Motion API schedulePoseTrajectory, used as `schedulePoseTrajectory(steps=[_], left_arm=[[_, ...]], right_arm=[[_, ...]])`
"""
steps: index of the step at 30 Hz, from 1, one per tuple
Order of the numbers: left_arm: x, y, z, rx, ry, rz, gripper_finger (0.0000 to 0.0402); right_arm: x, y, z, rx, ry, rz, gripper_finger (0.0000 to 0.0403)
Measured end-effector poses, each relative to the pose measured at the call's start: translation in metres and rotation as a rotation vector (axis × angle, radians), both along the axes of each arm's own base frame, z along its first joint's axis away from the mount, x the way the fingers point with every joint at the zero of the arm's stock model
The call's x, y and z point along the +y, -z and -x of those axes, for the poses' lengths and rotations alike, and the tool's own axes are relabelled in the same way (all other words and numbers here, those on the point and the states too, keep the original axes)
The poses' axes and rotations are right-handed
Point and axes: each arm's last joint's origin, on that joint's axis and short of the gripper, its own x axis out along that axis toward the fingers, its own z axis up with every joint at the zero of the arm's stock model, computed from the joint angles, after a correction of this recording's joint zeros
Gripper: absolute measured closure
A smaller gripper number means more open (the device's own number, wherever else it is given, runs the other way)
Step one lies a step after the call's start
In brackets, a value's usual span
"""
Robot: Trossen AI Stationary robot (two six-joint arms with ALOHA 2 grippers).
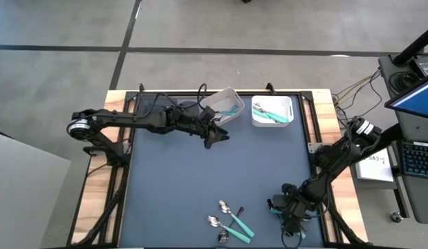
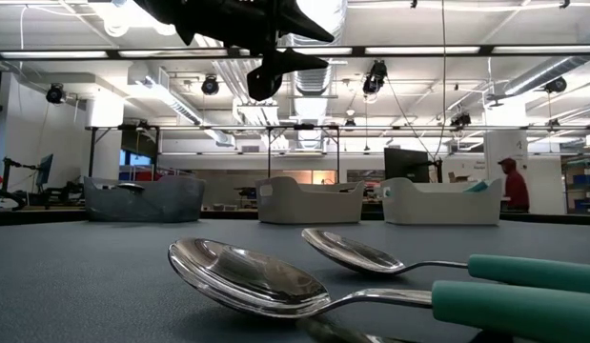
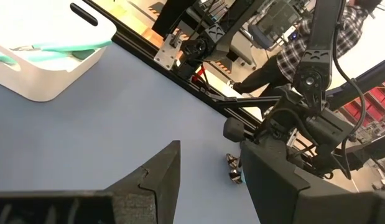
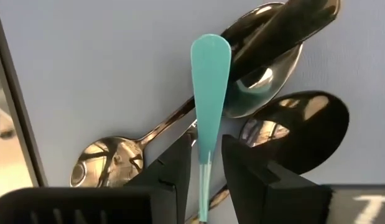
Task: Sort silverware by color (type)
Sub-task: Put the blue spoon into the gray bin
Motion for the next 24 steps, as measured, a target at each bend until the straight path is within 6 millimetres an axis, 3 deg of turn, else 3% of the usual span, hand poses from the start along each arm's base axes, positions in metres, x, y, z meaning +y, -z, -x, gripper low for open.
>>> schedulePoseTrajectory(steps=[4,9,15,24], left_arm=[[0.0,0.0,0.0,0.0,0.0,0.0,0.0251],[0.0,0.0,0.0,0.001,-0.001,0.006,0.0251],[-0.001,0.0,0.0,0.001,0.004,0.007,0.0251],[-0.002,0.0,0.0,0.0,0.005,0.008,0.0251]], right_arm=[[0.0,-0.001,0.0,0.014,0.055,-0.018,0.0334],[0.002,-0.004,-0.002,0.014,0.048,-0.03,0.0381],[0.007,-0.011,-0.006,-0.011,0.019,-0.044,0.0393],[0.018,-0.045,-0.016,-0.126,-0.024,-0.117,0.0394]])
